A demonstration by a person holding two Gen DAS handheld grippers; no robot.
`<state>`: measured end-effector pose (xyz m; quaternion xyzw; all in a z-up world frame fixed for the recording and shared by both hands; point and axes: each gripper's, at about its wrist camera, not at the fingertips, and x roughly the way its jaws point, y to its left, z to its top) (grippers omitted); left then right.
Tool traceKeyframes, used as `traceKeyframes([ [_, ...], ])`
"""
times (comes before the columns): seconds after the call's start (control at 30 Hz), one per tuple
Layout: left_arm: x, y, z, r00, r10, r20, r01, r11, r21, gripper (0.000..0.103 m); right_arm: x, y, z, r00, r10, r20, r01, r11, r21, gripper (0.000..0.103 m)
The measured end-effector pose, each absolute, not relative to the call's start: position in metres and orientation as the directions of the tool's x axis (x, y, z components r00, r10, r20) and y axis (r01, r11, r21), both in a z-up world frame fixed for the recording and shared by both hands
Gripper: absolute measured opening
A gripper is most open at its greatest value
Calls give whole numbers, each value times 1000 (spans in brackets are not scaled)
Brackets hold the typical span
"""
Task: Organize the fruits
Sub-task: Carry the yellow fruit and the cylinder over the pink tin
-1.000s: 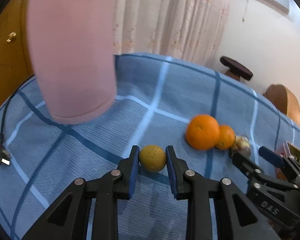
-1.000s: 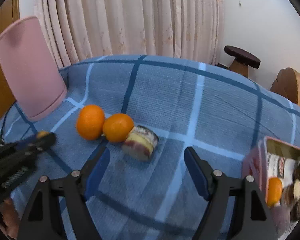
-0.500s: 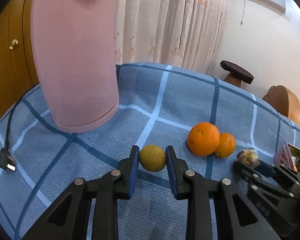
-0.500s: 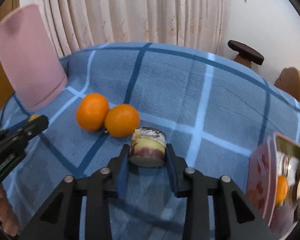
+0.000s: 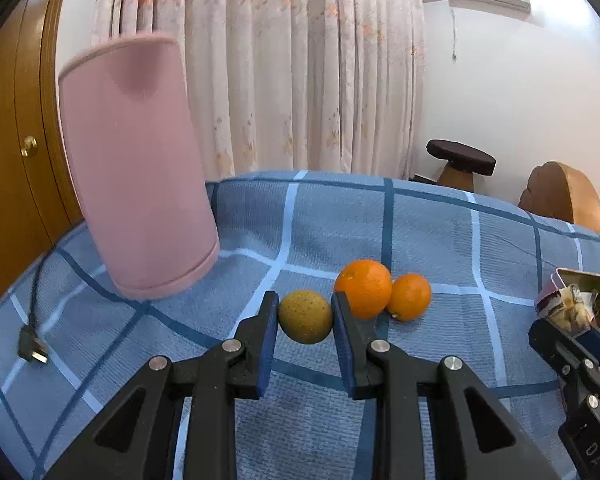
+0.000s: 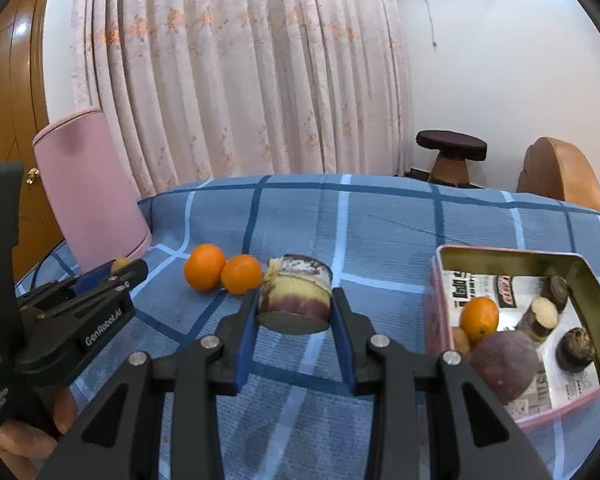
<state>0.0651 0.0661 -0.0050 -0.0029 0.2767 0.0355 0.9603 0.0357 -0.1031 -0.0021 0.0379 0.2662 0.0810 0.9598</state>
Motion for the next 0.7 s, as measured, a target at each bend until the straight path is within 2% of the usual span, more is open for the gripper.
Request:
traceKeyframes([
  [0.13, 60, 58, -3, 859, 81, -506, -70, 997, 42, 29, 29, -107, -2, 853, 163, -496, -121, 986, 115, 38],
  [0.7, 32, 32, -1, 874, 51, -484, -51, 999, 14, 29, -2, -115, 0, 884, 114, -454, -106, 993, 43, 38],
])
